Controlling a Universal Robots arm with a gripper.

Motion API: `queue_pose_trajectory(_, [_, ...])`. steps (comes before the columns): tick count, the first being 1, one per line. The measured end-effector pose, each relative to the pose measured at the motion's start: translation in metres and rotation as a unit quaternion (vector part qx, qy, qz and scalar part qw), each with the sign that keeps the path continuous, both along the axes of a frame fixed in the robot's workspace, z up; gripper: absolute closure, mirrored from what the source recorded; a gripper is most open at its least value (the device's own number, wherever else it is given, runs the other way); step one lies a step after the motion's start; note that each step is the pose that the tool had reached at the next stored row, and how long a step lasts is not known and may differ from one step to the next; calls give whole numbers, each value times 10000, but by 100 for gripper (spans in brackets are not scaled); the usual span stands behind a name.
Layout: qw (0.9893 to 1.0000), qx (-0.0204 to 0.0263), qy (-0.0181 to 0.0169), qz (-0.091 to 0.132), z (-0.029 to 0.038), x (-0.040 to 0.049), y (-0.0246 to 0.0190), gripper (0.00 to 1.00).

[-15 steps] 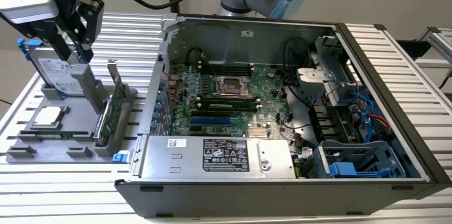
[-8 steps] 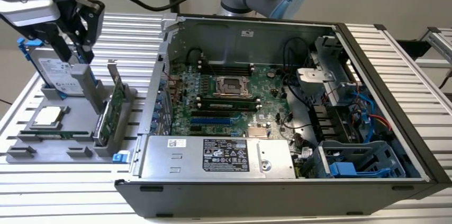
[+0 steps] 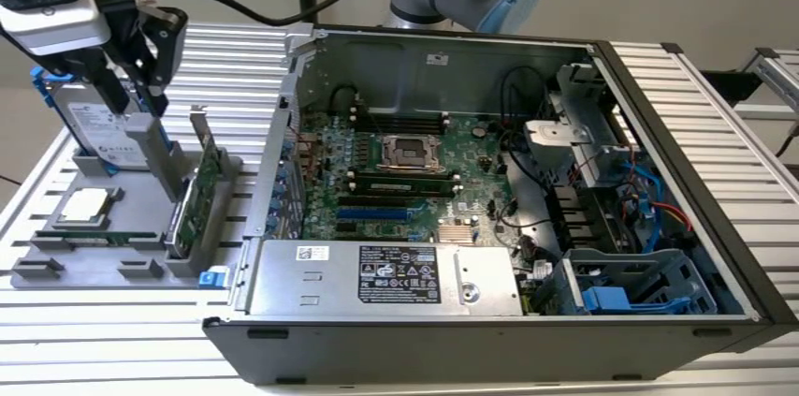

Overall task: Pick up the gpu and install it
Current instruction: 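Pick up the gpu and move the gpu toward the slot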

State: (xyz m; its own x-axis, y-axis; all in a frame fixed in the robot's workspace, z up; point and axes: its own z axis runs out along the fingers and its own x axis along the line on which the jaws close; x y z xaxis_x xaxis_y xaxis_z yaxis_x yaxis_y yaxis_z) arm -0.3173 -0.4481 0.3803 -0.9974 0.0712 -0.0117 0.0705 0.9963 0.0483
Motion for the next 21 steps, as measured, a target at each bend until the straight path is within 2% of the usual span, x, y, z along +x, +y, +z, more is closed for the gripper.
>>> queue_pose_trajectory(21, [10000, -1, 1, 0, -80, 0, 0, 0])
